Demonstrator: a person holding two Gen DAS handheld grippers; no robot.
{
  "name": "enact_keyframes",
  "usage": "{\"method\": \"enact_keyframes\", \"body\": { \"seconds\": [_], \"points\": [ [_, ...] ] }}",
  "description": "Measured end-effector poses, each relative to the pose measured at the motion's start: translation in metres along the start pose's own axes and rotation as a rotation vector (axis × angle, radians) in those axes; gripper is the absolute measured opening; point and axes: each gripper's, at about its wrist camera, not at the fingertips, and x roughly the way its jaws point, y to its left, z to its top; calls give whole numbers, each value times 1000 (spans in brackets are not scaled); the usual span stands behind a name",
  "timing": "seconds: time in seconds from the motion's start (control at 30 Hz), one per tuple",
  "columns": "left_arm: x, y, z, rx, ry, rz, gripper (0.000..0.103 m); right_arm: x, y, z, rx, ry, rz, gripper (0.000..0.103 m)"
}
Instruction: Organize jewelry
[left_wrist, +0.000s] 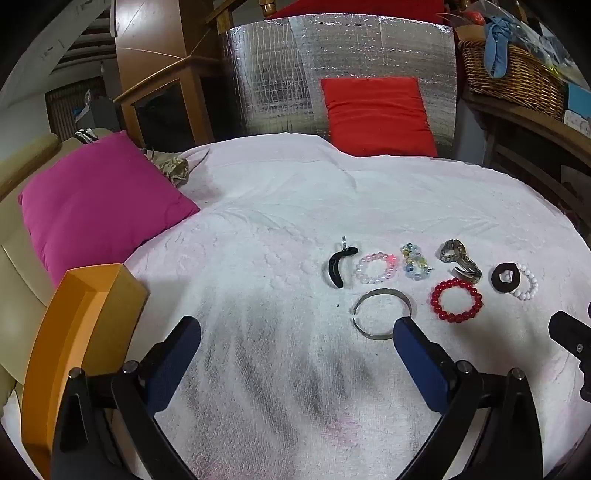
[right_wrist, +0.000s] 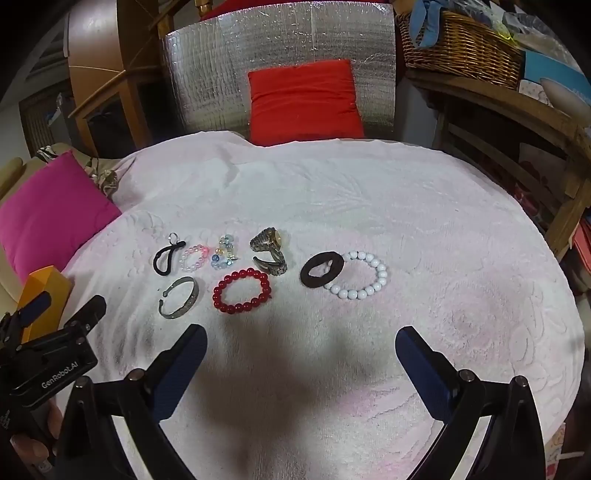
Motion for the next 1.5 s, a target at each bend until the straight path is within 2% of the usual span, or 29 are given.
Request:
{"method": "enact_keyframes", "body": {
  "seconds": [1.5],
  "points": [
    [-2, 5, 1, -8, 1, -1, 103, -1, 4, 1, -12, -14, -7, 103]
  ]
}}
